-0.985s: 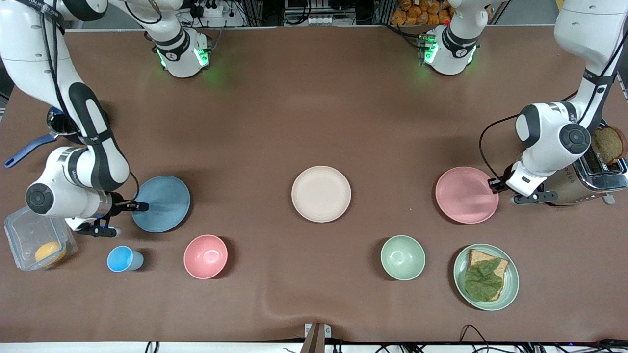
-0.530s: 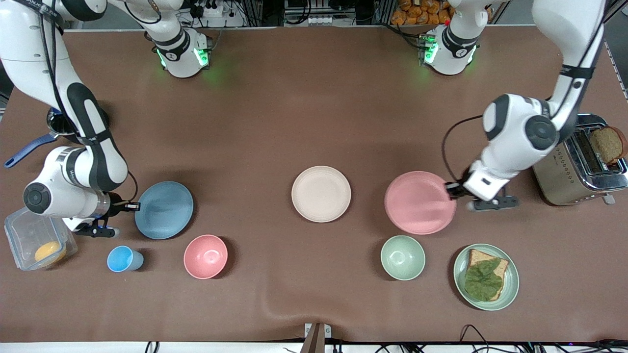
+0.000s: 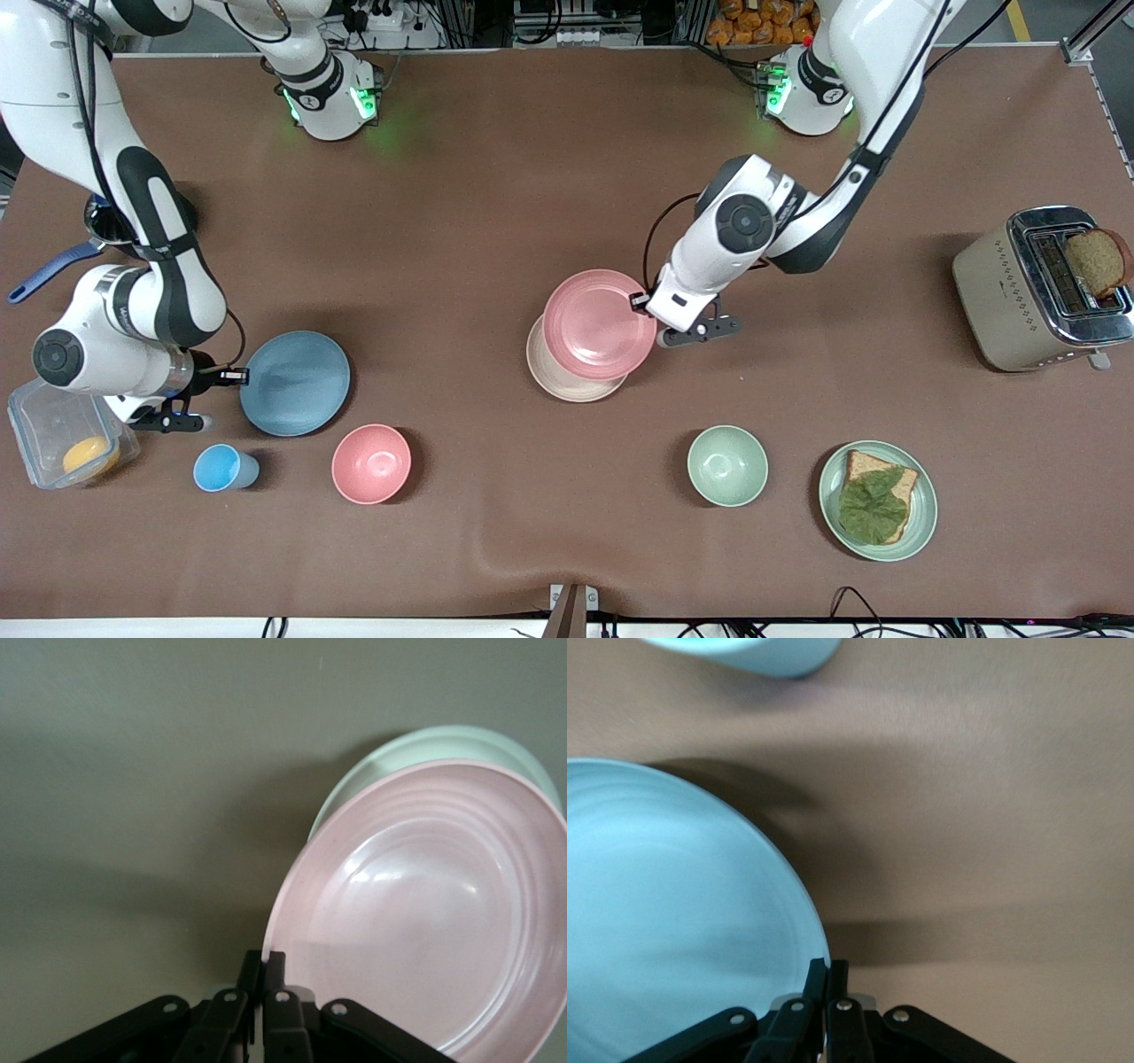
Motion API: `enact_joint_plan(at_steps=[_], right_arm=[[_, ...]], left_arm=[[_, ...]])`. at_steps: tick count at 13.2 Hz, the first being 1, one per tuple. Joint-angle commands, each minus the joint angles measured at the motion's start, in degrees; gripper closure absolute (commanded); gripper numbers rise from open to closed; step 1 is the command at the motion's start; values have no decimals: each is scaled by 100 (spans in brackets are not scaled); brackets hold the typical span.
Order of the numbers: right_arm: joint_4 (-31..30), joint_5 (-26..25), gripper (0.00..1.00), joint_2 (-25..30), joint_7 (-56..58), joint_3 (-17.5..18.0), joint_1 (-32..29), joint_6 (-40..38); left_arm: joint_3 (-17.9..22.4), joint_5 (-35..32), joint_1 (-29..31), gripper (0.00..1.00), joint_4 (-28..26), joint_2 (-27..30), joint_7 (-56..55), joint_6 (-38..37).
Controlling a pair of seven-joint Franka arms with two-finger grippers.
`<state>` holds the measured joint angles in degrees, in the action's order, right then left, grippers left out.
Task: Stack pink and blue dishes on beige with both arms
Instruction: 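Carry the pink plate onto the beige plate while the right lifts blue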
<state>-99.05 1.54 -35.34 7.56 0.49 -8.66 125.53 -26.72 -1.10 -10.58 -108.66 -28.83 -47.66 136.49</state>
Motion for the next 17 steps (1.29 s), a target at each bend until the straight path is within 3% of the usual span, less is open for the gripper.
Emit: enact_joint_plan(at_steps=[1, 3, 9, 11, 14, 15, 17], right_arm=[[280, 92, 100, 272, 185, 100, -109, -685], [526, 179, 100, 325, 254, 118, -101, -1125], [641, 1311, 100, 458, 413, 127, 57, -2250], [641, 1664, 100, 457, 308, 127, 425, -2331], [720, 1735, 100, 466, -586, 127, 997, -2287], [738, 1918, 100, 458, -815, 127, 1216, -2279], [729, 2113, 100, 457, -1700, 109, 1874, -2060]], left_arm=[[44, -30, -84, 100, 257, -298, -94, -52], [44, -135, -198, 100, 406, -517, -129, -26], [71, -223, -243, 100, 793, -852, -182, -17], [71, -381, -234, 100, 890, -966, -191, -17], [123, -382, -269, 100, 1136, -1150, -365, -26], [132, -382, -295, 86, 1163, -1168, -497, -26], [132, -399, -278, 0, 1163, -1116, -586, -26]])
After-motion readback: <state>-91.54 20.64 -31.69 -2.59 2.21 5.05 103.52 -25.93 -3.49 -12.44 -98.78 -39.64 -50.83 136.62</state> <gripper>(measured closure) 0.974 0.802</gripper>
